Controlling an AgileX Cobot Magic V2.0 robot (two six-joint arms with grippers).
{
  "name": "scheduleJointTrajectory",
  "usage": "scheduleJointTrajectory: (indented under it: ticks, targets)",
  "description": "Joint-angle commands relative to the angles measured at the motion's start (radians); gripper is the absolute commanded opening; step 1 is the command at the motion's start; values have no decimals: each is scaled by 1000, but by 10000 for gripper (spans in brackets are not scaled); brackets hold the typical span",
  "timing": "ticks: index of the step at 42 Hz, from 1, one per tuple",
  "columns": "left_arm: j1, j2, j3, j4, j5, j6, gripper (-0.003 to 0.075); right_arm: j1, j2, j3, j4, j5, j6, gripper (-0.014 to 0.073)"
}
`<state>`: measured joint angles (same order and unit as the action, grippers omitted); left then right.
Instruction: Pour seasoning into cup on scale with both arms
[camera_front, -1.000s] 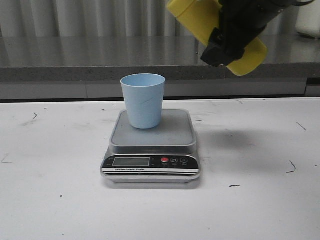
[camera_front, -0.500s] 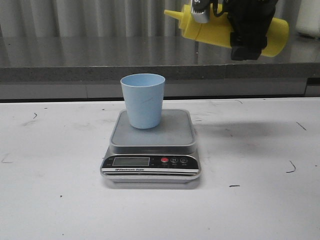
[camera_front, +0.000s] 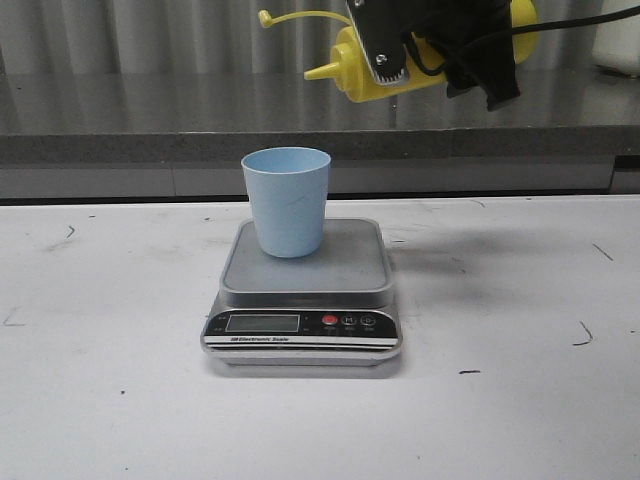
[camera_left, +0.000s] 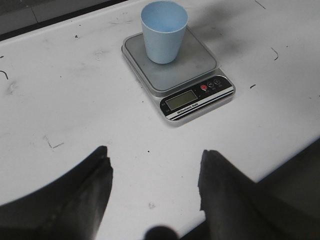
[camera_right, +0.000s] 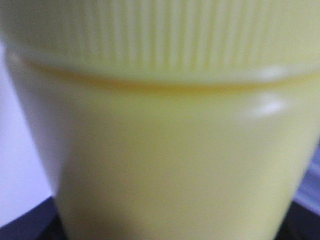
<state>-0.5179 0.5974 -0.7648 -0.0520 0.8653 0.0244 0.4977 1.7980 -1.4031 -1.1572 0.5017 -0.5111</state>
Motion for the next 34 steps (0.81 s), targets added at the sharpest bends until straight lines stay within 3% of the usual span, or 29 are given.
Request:
scheduleJointTrajectory:
  ticks: [1,10,27,34]
  targets:
    - [-7,2,-26,-10,-75,-4,386,0,-57,-42,-176,-43,4,292]
    - [-7,2,-26,-10,-75,-4,386,0,-57,-42,-310,-111,4,292]
    - [-7,2,-26,-10,-75,-4,386,0,-57,-41,-304,-143,8,292]
    - [-7,2,-26,-10,-75,-4,386,0,-57,-40,-221,-123,143,292]
